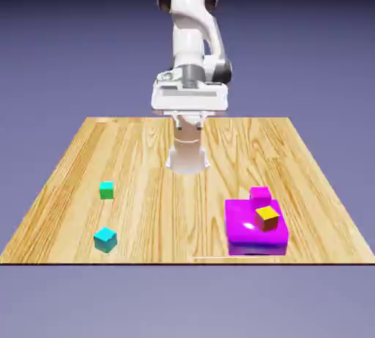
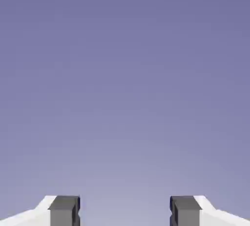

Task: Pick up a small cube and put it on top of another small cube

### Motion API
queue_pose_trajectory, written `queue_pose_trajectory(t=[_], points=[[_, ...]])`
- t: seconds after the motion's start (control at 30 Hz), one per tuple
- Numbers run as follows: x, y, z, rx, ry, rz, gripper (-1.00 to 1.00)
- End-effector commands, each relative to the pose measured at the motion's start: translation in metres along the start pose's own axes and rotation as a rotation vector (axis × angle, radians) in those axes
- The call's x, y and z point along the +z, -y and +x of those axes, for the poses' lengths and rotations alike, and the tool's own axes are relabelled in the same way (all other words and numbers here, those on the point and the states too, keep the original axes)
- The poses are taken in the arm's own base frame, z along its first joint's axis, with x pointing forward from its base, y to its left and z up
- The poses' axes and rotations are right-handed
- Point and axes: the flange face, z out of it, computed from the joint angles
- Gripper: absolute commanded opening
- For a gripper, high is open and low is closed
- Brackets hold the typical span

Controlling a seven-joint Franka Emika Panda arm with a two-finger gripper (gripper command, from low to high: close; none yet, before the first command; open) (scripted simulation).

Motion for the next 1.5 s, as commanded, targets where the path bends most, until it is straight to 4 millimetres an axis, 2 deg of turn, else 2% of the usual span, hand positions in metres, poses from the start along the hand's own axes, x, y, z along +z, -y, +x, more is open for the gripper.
queue_pose_trajectory(t=[0.0,0.23,0.43,0.63,0.87,0.9,1.03,1.27,1.3,1.47], points=[[0.009,-0.012,0.004,-0.013,0.009,-0.041,0.0],[0.058,-0.111,0.024,-0.077,0.125,-0.299,0.0],[0.083,-0.206,0.024,-0.101,0.284,-0.469,0.0],[0.092,-0.301,0.007,-0.098,0.48,-0.575,0.0],[0.087,-0.402,-0.036,-0.065,0.728,-0.604,0.0],[0.087,-0.402,-0.036,-0.065,0.728,-0.604,0.0],[0.107,-0.412,-0.052,-0.057,0.728,-0.577,0.0],[0.13,-0.438,-0.077,-0.065,0.728,-0.603,0.0],[0.13,-0.438,-0.077,-0.065,0.728,-0.603,-1.0],[0.118,-0.422,-0.063,-0.056,0.729,-0.577,-1.0]])
